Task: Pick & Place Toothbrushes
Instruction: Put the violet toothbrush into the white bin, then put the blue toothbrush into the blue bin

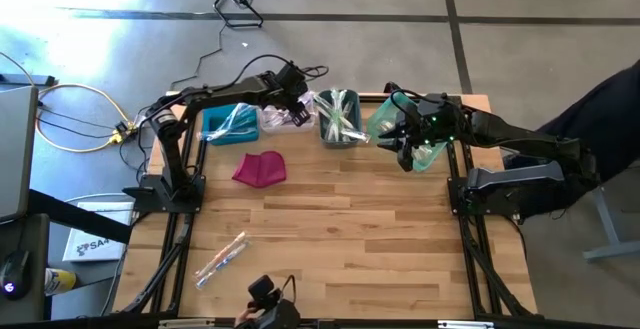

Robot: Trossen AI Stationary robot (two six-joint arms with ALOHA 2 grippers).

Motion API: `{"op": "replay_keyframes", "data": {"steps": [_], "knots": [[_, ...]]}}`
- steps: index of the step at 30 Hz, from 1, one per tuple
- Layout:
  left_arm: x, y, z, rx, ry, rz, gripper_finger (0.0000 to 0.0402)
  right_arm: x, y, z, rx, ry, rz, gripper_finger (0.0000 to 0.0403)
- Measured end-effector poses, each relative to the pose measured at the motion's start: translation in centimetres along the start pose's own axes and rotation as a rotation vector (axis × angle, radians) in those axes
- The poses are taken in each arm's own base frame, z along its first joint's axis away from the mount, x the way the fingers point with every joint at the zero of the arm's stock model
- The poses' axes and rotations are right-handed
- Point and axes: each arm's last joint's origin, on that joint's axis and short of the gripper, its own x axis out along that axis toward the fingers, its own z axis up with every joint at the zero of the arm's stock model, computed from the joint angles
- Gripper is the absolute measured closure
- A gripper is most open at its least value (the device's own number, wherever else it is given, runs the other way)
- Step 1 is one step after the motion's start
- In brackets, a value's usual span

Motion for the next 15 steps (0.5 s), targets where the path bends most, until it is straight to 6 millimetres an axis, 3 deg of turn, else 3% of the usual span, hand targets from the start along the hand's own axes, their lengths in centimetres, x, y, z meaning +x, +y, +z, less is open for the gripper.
{"op": "replay_keyframes", "data": {"steps": [15], "knots": [[-4.3, 0.6, 0.3, -0.061, -0.023, -0.008, 0.0224, 0.0, 0.0, 0.3, -0.008, -0.030, 0.003, 0.0282]]}}
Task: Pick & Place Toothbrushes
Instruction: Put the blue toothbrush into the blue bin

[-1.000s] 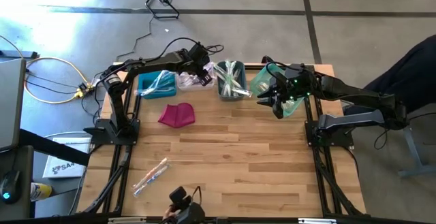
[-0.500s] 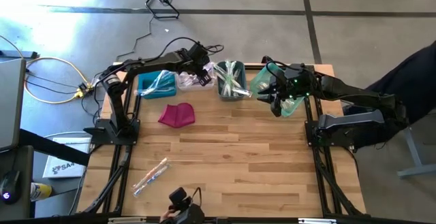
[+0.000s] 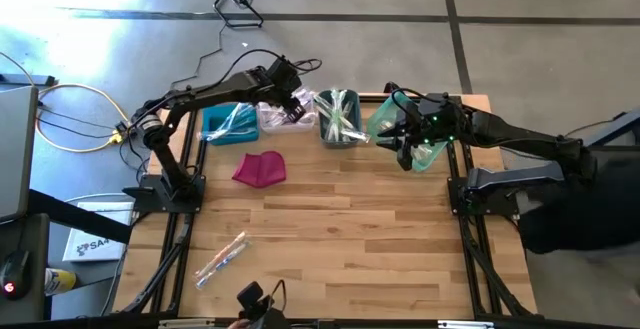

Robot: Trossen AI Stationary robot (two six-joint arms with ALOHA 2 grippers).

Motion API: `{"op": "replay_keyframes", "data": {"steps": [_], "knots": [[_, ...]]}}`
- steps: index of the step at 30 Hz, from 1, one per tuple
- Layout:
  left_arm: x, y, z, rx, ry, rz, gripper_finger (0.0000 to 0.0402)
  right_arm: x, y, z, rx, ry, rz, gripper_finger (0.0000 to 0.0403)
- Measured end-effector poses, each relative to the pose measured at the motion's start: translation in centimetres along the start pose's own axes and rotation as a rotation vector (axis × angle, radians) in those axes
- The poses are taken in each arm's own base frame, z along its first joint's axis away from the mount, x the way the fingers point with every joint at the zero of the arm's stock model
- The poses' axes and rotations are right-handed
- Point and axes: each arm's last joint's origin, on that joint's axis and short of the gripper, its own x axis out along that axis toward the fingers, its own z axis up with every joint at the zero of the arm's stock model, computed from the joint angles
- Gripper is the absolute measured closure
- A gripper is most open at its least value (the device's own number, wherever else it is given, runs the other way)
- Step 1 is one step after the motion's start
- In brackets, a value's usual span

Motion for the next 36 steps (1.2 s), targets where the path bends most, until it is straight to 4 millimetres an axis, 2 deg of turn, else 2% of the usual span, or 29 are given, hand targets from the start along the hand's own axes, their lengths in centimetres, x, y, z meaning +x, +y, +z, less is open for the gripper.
{"op": "replay_keyframes", "data": {"steps": [5, 13, 17, 21, 24, 29, 33, 36], "knots": [[-0.6, 0.0, 0.4, -0.072, -0.043, -0.036, 0.0224, 0.0, 0.0, 0.0, -0.002, 0.000, 0.000, 0.0282], [-0.6, 0.0, 0.4, -0.054, -0.046, -0.043, 0.0224, 0.1, 0.0, 0.0, -0.002, 0.002, 0.000, 0.0282], [-0.7, 0.0, 0.7, -0.124, -0.071, -0.046, 0.0224, 0.1, 0.0, 0.0, -0.002, 0.002, 0.000, 0.0282], [-0.9, -0.9, 0.7, 0.041, -0.073, -0.058, 0.0224, 0.1, 0.0, 0.0, -0.002, 0.002, 0.000, 0.0282], [-2.3, -1.9, 0.6, 0.114, -0.074, -0.093, 0.0224, 0.1, 0.0, 0.0, 0.001, 0.002, 0.000, 0.0282], [-6.0, -3.8, -0.2, 0.191, -0.122, -0.147, 0.0224, 0.1, 0.0, 0.0, 0.001, 0.002, 0.000, 0.0282], [-9.2, -5.3, -2.4, 0.181, -0.153, -0.227, 0.0224, 0.1, 0.0, 0.0, 0.001, 0.002, 0.000, 0.0282], [-11.4, -6.6, -5.0, 0.177, -0.126, -0.294, 0.0224, 0.1, 0.0, 0.0, 0.000, 0.002, 0.000, 0.0282]]}}
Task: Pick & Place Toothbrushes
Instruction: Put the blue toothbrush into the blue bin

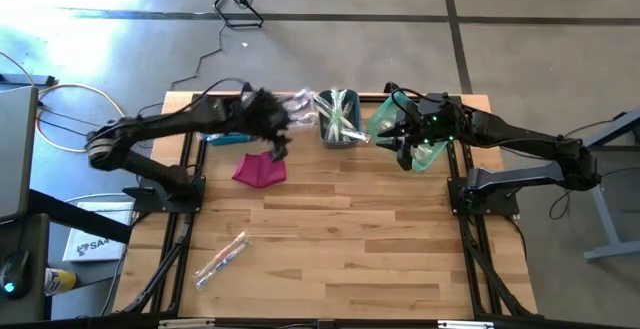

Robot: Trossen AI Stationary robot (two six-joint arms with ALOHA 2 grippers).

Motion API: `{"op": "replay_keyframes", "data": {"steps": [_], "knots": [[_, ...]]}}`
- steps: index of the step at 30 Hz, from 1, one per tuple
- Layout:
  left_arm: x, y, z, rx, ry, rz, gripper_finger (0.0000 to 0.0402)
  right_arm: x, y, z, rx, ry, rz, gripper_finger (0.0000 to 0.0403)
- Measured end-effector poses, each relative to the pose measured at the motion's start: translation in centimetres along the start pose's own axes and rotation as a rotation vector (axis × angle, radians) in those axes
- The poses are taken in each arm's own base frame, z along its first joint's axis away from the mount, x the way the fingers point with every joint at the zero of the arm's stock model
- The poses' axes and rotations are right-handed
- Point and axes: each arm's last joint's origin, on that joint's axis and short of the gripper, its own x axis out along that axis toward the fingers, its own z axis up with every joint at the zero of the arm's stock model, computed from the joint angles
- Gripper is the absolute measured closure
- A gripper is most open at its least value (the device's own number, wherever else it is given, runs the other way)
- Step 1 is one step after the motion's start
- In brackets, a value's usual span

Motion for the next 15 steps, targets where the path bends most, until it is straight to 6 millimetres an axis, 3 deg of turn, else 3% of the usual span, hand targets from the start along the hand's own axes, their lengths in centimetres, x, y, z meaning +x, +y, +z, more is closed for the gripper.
{"op": "replay_keyframes", "data": {"steps": [6, 15], "knots": [[-3.7, -3.8, -3.4, -0.039, 0.060, -0.114, 0.0224, 0.0, 0.0, 0.0, -0.002, 0.000, 0.000, 0.0282], [-7.4, -7.4, -6.8, -0.131, 0.251, -0.203, 0.0224, 0.0, 0.0, 0.3, -0.008, -0.031, 0.002, 0.0282]]}}
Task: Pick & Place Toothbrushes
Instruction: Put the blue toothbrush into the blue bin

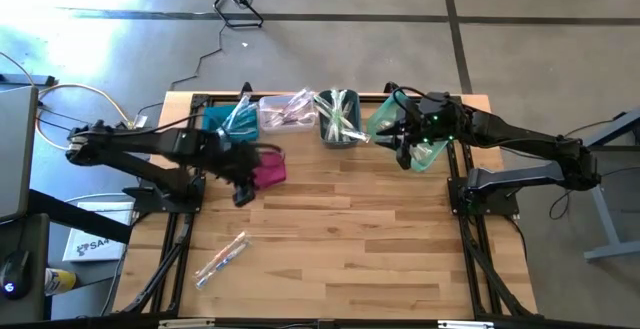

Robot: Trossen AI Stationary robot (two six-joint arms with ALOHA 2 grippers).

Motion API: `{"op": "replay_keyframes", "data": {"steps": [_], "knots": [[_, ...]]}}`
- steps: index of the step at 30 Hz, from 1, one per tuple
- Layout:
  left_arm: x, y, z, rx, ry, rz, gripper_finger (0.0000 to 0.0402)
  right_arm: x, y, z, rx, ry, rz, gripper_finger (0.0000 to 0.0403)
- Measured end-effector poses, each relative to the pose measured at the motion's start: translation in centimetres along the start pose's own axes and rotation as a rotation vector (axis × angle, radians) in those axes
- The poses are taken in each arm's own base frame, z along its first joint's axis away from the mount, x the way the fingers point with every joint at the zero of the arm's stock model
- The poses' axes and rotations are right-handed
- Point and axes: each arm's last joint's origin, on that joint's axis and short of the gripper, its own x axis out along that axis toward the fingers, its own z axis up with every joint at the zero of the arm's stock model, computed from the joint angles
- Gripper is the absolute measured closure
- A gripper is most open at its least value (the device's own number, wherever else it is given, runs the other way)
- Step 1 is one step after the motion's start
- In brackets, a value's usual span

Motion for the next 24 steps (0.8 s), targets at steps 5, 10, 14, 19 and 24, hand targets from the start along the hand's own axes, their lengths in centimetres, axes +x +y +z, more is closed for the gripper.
{"op": "replay_keyframes", "data": {"steps": [5, 10, 14, 19, 24], "knots": [[-0.2, -1.9, -1.8, 0.002, 0.090, -0.029, 0.0224, 0.3, 0.0, 0.3, -0.004, -0.021, 0.006, 0.0282], [-0.4, -4.0, -3.5, 0.056, 0.144, -0.074, 0.0224, 1.4, -0.2, 0.1, 0.009, 0.006, 0.008, 0.0282], [-0.8, -5.3, -4.7, 0.107, 0.168, -0.112, 0.0224, 3.2, -0.6, 0.1, 0.054, 0.022, 0.007, 0.0282], [-1.2, -6.2, -5.9, 0.067, 0.141, -0.071, 0.0224, 5.8, -0.8, -0.2, 0.135, 0.048, 0.050, 0.0282], [-1.0, -6.1, -7.2, -0.058, 0.177, -0.001, 0.0224, 8.8, 0.2, -0.5, 0.120, 0.063, 0.192, 0.0282]]}}
